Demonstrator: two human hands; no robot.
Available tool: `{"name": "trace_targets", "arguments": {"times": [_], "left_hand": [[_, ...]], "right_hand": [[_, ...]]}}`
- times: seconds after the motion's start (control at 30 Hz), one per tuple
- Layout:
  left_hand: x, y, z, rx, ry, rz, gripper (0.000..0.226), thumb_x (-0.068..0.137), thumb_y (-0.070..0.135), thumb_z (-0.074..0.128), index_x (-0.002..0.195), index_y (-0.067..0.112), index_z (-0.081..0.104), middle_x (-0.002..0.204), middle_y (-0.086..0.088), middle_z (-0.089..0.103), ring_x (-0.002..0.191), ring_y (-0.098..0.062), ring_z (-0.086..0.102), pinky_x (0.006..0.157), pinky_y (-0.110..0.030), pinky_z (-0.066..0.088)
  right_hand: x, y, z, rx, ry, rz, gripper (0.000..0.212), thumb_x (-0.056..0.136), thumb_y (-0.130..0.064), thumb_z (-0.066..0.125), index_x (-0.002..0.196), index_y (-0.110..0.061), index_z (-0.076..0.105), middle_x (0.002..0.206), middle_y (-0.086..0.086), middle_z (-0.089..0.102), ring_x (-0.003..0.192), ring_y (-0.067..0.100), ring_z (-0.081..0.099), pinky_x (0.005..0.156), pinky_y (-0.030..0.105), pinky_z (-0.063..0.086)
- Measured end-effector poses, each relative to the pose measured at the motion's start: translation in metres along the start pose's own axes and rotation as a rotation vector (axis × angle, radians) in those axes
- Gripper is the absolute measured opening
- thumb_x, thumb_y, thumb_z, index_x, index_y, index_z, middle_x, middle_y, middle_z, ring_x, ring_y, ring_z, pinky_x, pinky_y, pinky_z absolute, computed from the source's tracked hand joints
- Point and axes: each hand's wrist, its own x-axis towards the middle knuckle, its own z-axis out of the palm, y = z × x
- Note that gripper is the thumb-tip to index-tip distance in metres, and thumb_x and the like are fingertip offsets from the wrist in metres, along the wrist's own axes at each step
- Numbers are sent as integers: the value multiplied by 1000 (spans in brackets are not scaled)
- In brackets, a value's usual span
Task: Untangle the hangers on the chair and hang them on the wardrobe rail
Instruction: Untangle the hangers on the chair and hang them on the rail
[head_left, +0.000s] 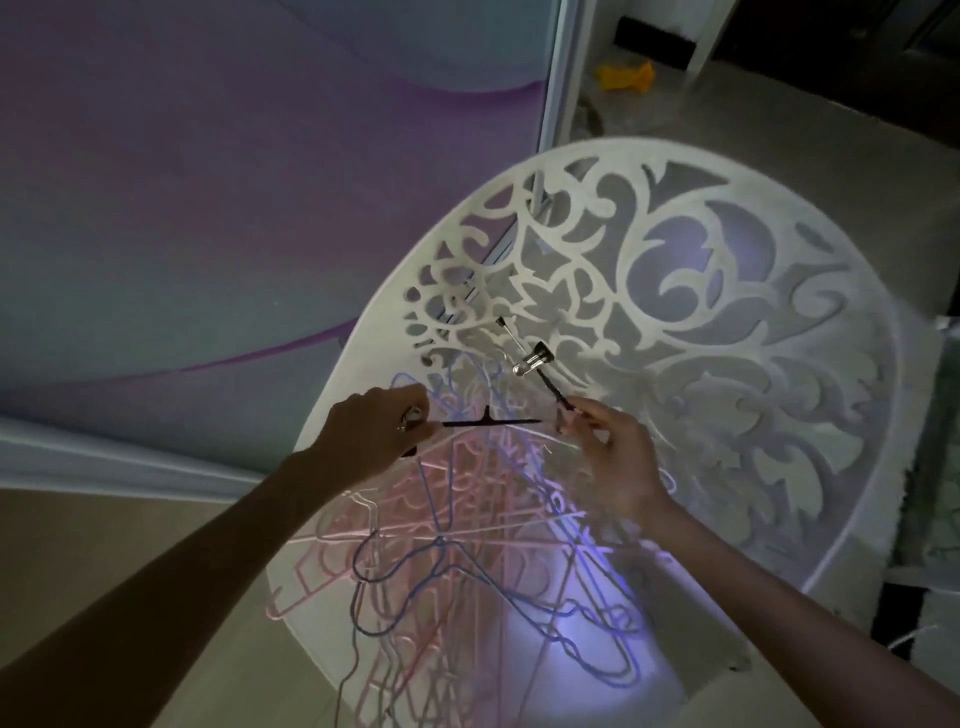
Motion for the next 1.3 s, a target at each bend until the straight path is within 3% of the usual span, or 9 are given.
{"name": "trace_targets", "arguments": {"times": [0.2,0.37,0.53,0.7,0.8,0.93,1.0,1.17,1.3], "left_hand": [[-11,2,-14,-168,-57,-127,31,79,43,68,64,26,47,73,6,56,76,-18,56,61,-26,36],[-33,9,-8,-255,45,-203,19,79,40,70,70,33,54,81,8,62,79,-14,61,62,-23,39],[-57,22,7,-304,163,-230,13,84,36,65,95,32,70,86,9,69,84,-11,65,65,-20,39],[-50,17,1,-236,179,-207,17,85,37,62,93,29,74,93,3,73,86,-17,66,66,-22,41],[-49,20,-9,-181,195,-144,20,87,40,60,96,28,73,94,4,73,85,-17,67,68,-21,38],[-49,23,-14,-170,250,-137,21,87,41,59,94,28,73,90,5,73,85,-17,67,68,-21,37],[-51,23,-12,-200,226,-170,21,87,39,59,91,25,74,88,2,73,84,-20,67,68,-22,39],[-51,3,9,-838,123,-400,7,82,21,70,77,19,76,50,9,66,53,-4,65,72,-36,59],[-57,2,12,-1052,-112,-425,18,86,13,65,96,-1,70,43,14,62,38,9,55,43,-7,46]], "right_hand": [[-6,1,-27,81,-43,10,25,92,-13,57,89,-37,62,82,-7,72,84,16,69,79,30,52],[-12,6,-35,-11,-40,49,21,96,-31,47,85,-49,48,77,-5,70,79,22,70,78,53,55],[-28,0,-24,-169,13,-10,6,95,-15,49,99,-19,49,84,5,73,78,29,70,75,46,54],[-27,-8,-14,-523,22,-43,17,92,-13,49,107,-6,44,83,19,68,82,39,63,65,39,44],[-8,-19,-17,-737,-96,6,22,87,-13,53,107,-6,45,91,23,66,89,42,61,68,40,44],[16,-35,-20,-735,-283,105,20,72,-15,67,73,-18,47,86,12,70,88,30,65,76,33,50],[21,-34,-18,-678,-274,176,14,72,-14,67,77,-21,56,81,8,71,84,23,68,83,32,52],[20,-11,-8,-488,-352,497,17,78,-8,60,65,-2,70,66,13,72,65,19,71,81,40,58],[18,-15,-11,-365,-353,578,8,71,-1,71,65,3,68,52,10,67,55,21,67,74,38,59]]}}
